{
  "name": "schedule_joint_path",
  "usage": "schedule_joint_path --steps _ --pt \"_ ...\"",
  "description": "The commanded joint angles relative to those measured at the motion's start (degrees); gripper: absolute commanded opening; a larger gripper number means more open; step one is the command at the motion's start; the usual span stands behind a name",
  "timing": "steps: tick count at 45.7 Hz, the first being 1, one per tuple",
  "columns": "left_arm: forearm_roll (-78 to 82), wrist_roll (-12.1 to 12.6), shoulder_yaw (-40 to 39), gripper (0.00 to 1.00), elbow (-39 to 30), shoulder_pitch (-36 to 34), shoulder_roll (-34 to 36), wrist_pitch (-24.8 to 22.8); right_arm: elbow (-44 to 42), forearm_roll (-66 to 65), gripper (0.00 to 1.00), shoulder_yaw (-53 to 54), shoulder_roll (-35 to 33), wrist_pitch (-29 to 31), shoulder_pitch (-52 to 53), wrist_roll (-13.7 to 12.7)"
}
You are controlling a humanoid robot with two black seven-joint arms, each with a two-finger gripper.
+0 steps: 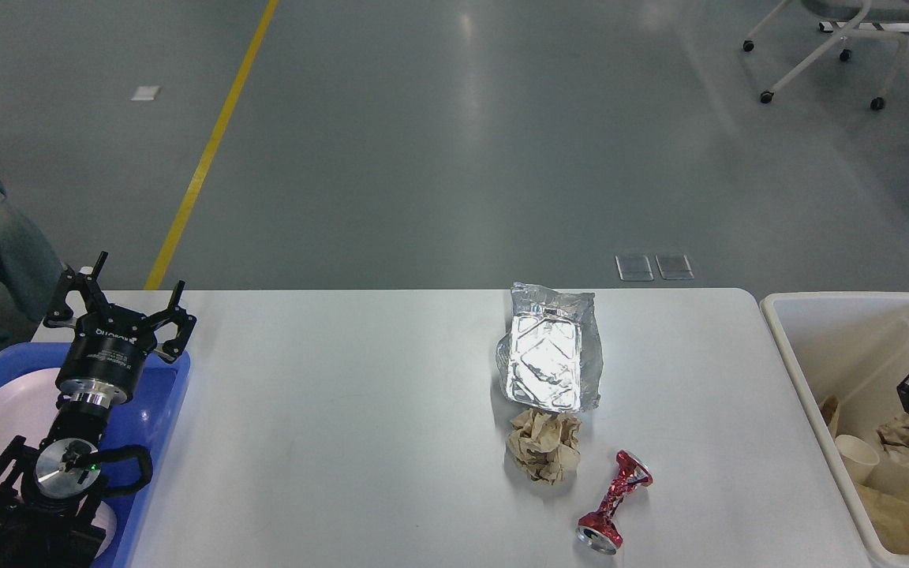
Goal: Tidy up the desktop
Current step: 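Carry the crumpled paper into the white bin and release it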
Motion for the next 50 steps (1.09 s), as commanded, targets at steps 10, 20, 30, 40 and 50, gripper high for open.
schedule_joint_path --steps 10,20,30,40,50 --pt "0.00 0.01 0.00 0.96 -0.02 -0.02 0.00 0.00 -8.50 0.04 0.00 3.17 10.29 -23.30 -16.10 -0.12" --pt "0.00 0.01 0.00 0.96 -0.02 -0.02 0.00 0.00 -16.15 0.74 0.00 3.52 15.13 -27.18 -22.61 -0.03" --pt "0.00 0.01 0.00 0.96 -0.02 -0.02 0.00 0.00 -16.15 0.74 0.00 3.61 15.22 -27.54 -22.70 -0.03" --pt "0.00 0.01 0.00 0.96 -0.02 -0.02 0.00 0.00 -16.06 0.83 0.84 3.70 15.22 -33.50 -23.40 0.06" --pt "0.00 0.01 0.00 0.96 -0.01 -0.02 0.00 0.00 -15.45 0.83 1.00 3.52 15.57 -37.64 -23.75 0.06"
